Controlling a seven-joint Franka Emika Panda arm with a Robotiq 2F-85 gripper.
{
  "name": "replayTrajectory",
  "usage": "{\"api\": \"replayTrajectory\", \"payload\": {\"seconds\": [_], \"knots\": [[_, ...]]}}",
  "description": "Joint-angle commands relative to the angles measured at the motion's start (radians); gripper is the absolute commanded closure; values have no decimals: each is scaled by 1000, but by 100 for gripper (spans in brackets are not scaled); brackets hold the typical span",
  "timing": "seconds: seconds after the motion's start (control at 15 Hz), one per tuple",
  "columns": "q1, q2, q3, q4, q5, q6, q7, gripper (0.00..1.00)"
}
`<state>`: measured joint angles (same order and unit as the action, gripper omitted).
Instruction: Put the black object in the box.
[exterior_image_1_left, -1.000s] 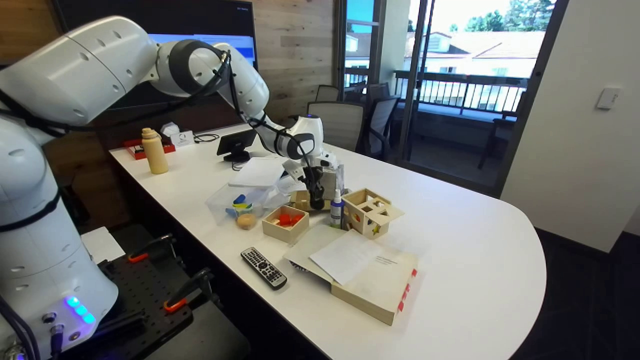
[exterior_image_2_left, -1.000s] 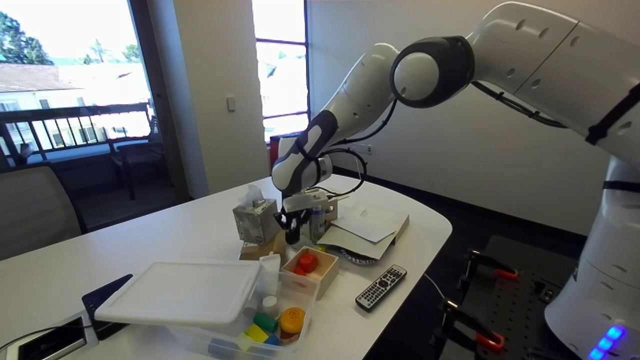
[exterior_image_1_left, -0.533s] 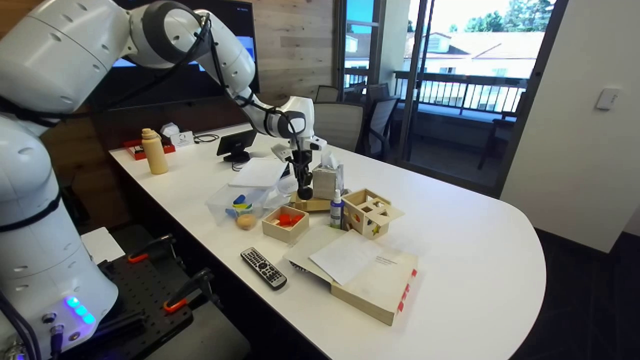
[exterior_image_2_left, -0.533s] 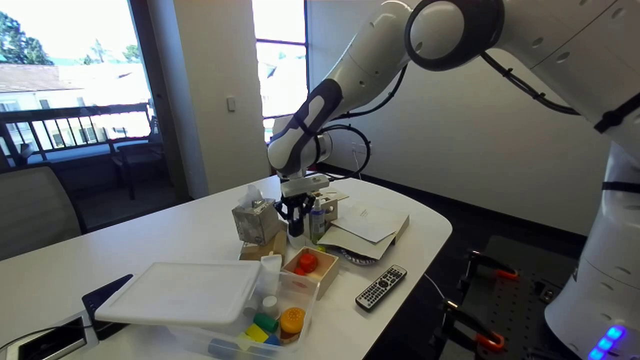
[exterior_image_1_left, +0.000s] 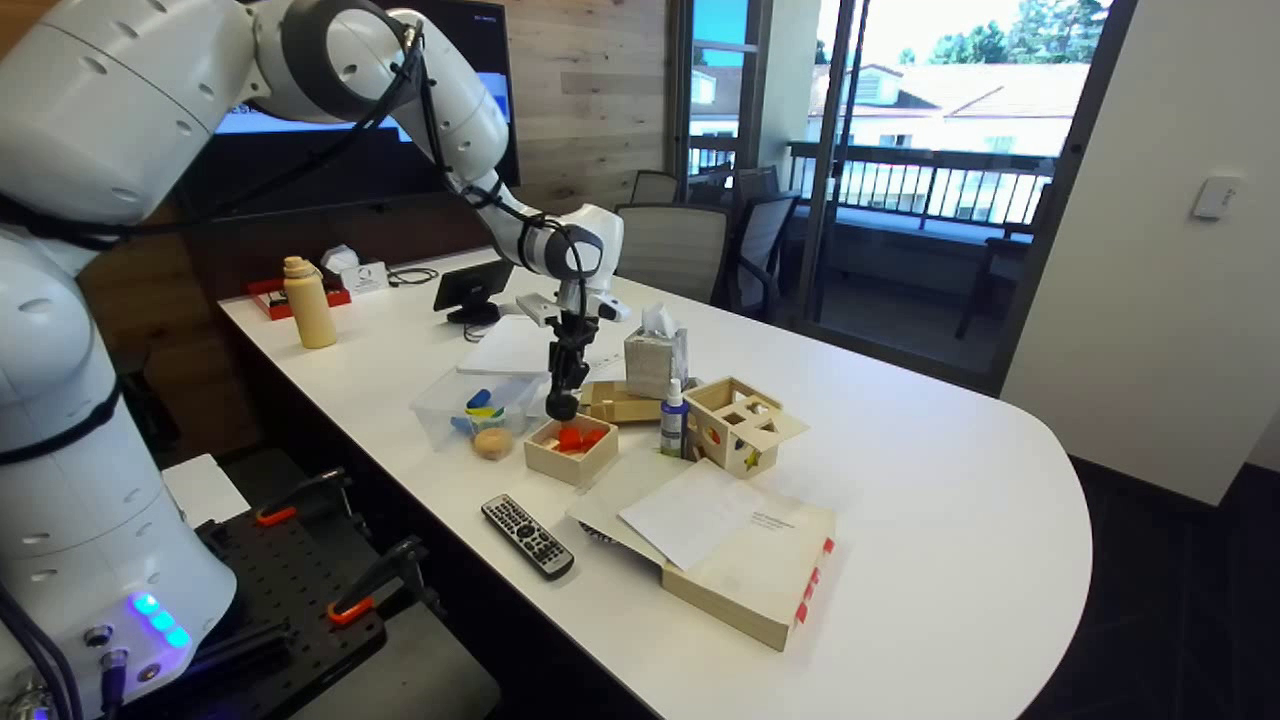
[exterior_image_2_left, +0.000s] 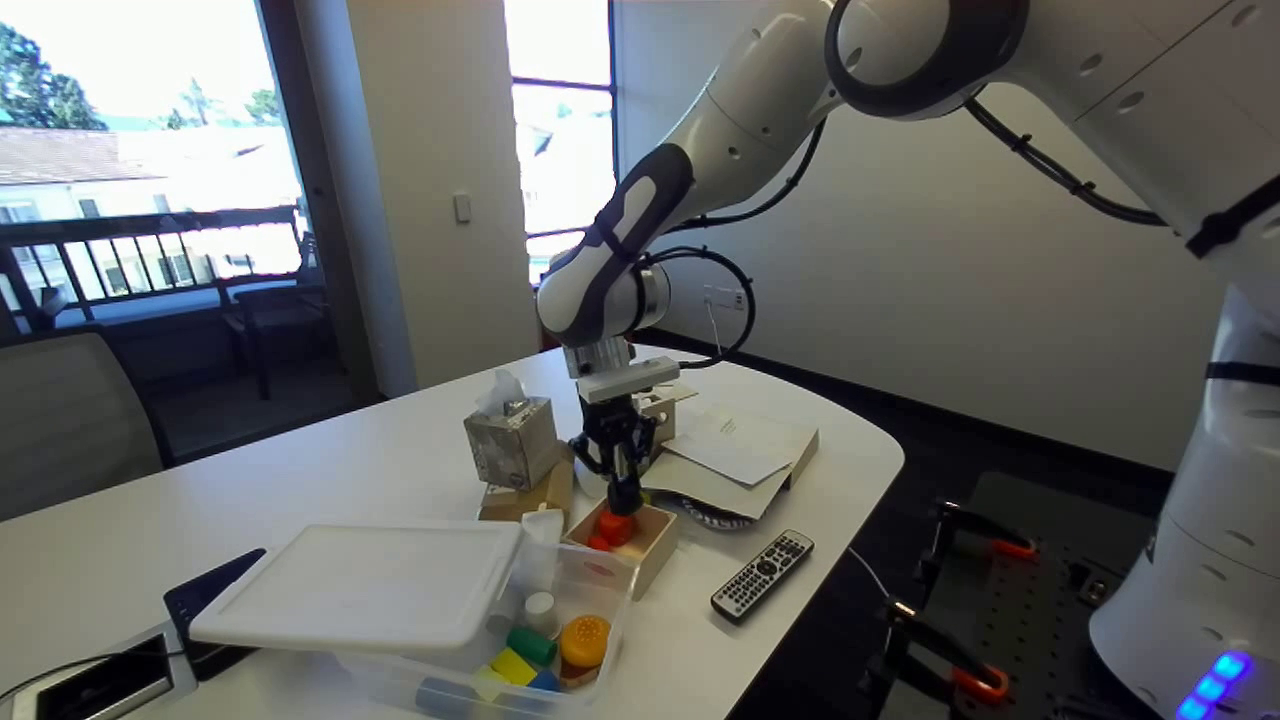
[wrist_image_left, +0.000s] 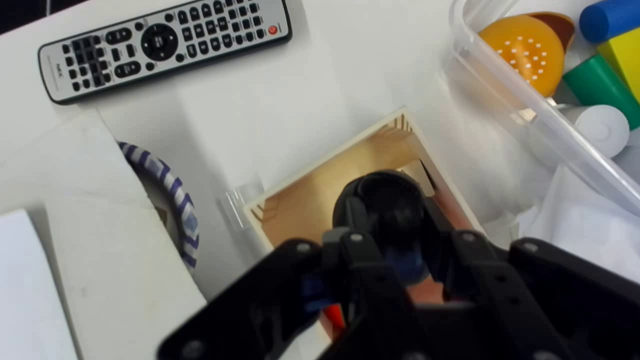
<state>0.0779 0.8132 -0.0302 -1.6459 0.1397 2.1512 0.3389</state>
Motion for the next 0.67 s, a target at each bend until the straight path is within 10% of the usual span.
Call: {"api": "replayTrajectory", "payload": {"seconds": [0.0, 0.6], "knots": [[-14, 33, 24, 14, 16, -39, -28, 93], [25, 128, 12, 77, -22, 9, -3, 93]]}}
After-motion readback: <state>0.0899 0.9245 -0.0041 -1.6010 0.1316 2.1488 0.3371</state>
